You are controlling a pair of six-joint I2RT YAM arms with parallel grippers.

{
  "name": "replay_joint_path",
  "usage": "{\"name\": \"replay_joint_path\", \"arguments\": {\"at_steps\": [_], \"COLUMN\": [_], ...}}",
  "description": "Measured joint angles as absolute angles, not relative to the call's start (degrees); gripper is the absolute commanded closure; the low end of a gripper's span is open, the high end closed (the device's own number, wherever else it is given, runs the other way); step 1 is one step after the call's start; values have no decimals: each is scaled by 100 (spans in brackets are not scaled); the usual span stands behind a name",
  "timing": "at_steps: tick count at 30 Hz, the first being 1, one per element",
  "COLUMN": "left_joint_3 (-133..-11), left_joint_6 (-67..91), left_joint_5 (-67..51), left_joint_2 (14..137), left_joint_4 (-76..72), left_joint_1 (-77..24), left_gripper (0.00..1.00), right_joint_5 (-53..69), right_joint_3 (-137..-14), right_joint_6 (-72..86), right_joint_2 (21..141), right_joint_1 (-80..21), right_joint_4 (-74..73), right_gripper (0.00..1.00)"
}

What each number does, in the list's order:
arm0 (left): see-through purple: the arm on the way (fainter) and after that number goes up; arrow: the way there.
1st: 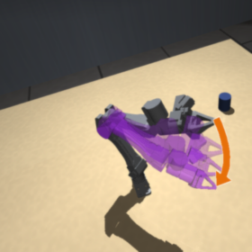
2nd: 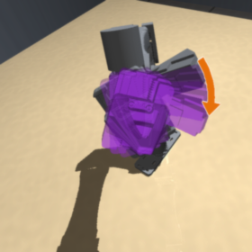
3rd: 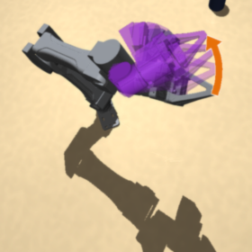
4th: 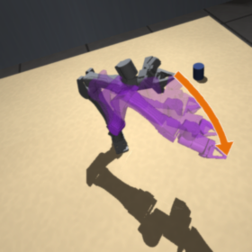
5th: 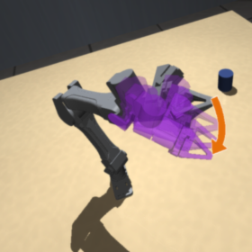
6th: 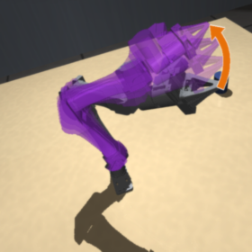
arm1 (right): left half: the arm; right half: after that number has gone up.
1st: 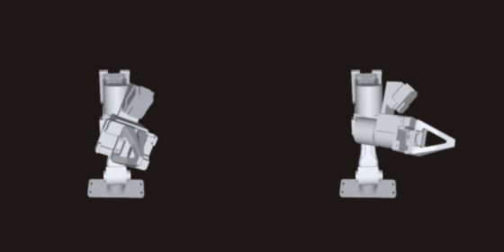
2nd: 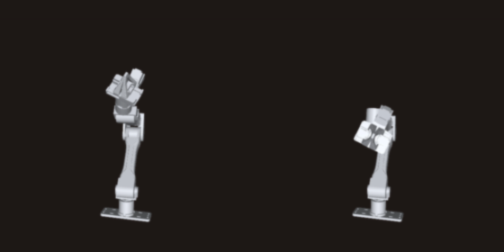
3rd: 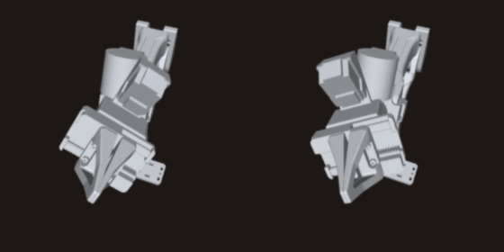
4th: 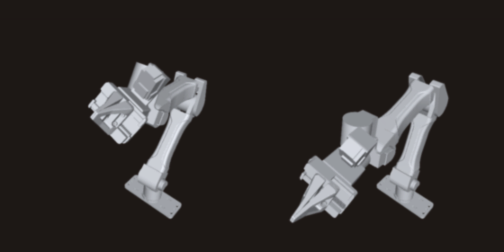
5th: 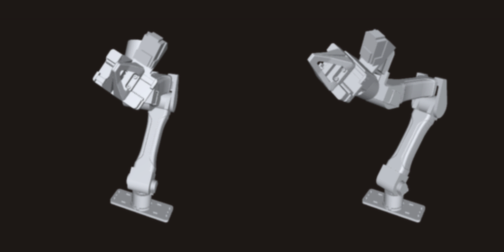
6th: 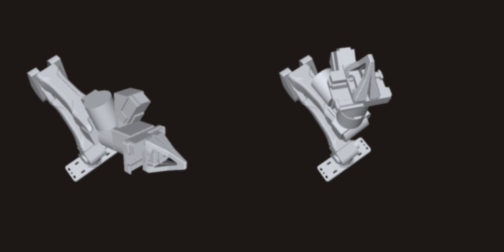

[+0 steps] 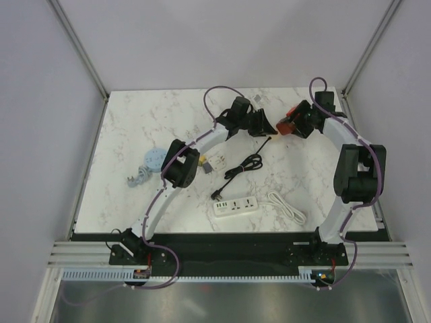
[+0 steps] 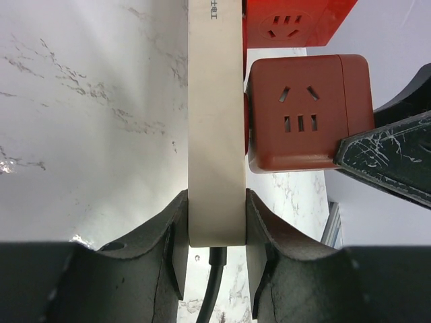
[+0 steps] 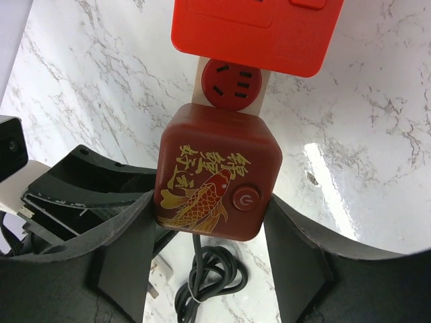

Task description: Pull the plug off the socket

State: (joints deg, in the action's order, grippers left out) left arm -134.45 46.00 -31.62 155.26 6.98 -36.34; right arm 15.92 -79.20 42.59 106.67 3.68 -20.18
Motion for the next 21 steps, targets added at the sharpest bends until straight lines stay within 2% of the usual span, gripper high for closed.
{"name": "replay_joint_path", "arguments": {"at_steps": [4, 9, 12, 16, 21], "left_joint_3": [-13465, -13570, -13655, -13699, -13701], "left_joint_6": [4600, 4617, 4626, 4624, 4626], "left_joint_5": [-3144, -3162, -3159, -3151, -3004], "left_joint_2": [15528, 15528, 15528, 15528, 15528], "left_joint_4": [757, 845, 840, 827, 814], "left_joint_1": [-3634, -3546, -3452, -3420, -3514], "left_gripper": [98, 98, 98, 98, 98], "right_joint_5": [1004, -508, -950, -937, -78], "right_joint_3": [-8160, -9067, -9555, -9810, -9734], "right_joint_6": [4018, 3465, 3308, 3301, 3551], "right_joint_2": [10669, 10884, 11083, 11209, 11216], "right_joint_1": [25, -731, -937, -919, -414], "right_joint_4": [-2281, -2967, -3216, -3389, -3533], "right_gripper": [100, 100, 100, 100, 100]}}
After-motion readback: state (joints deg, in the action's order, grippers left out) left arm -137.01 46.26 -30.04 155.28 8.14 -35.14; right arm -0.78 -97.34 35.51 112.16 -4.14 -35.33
